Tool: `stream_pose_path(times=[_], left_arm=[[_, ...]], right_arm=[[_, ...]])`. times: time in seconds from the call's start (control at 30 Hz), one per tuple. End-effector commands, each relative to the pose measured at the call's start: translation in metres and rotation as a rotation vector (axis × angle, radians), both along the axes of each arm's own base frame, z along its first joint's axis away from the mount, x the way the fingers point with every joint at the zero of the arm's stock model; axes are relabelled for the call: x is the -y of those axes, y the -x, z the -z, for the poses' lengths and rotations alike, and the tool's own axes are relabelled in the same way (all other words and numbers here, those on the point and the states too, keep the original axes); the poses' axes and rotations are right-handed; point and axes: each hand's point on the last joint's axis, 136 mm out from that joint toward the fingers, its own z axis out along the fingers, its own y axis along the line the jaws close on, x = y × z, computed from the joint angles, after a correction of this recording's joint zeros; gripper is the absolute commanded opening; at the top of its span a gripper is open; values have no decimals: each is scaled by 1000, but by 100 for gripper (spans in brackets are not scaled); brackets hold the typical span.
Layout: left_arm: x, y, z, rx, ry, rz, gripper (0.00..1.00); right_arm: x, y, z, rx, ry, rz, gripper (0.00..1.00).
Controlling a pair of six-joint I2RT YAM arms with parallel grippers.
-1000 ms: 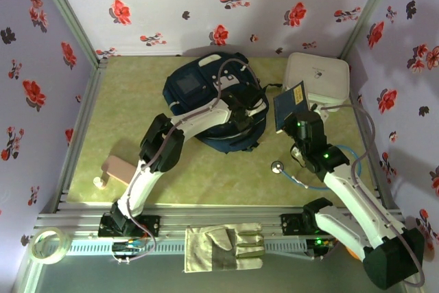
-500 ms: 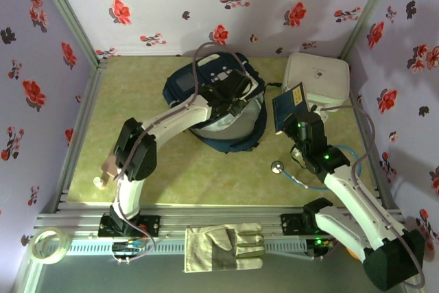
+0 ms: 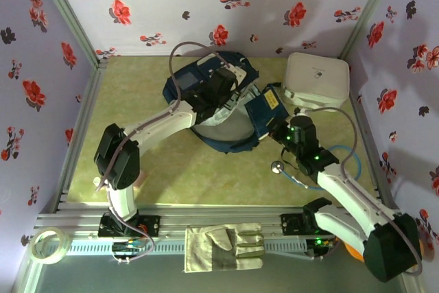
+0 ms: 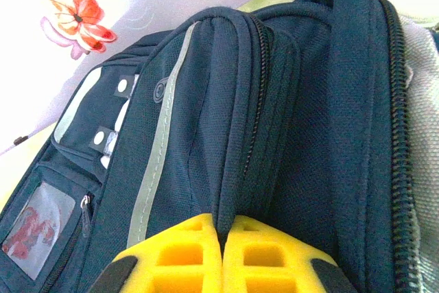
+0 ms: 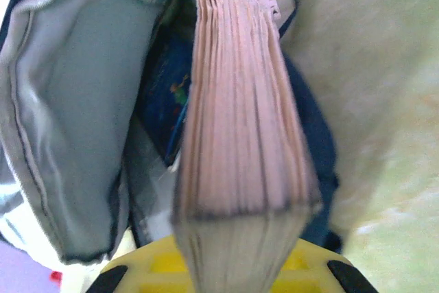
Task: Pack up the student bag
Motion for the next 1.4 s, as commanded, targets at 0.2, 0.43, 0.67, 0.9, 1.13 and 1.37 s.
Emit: stream_pose_path(times=[0.2,0.43,0.67,0.9,1.13,1.37], left_arm=[[-10,6,-121,214,306,-39,0],[-15,14,-125,183,323,-34,0],[-17,11,-118,136,340,-33,0],[-27,6,-109,68,370,-56,0],[-38,4,-102,35,385,-81,0],[-46,-2,-90,1,377,-105,0]], right_arm=[[-74,-32,-22,95,-164,-122,11],[-97,-64,-11,77,-198,-106,10],[-102,-95,45,-86,-135,8,11],[-144,-138,64,-107,-217,-23,14],[-168,-162,71,-116,-273,-54,26],[-144,-142,43,-64,-301,-47,51]])
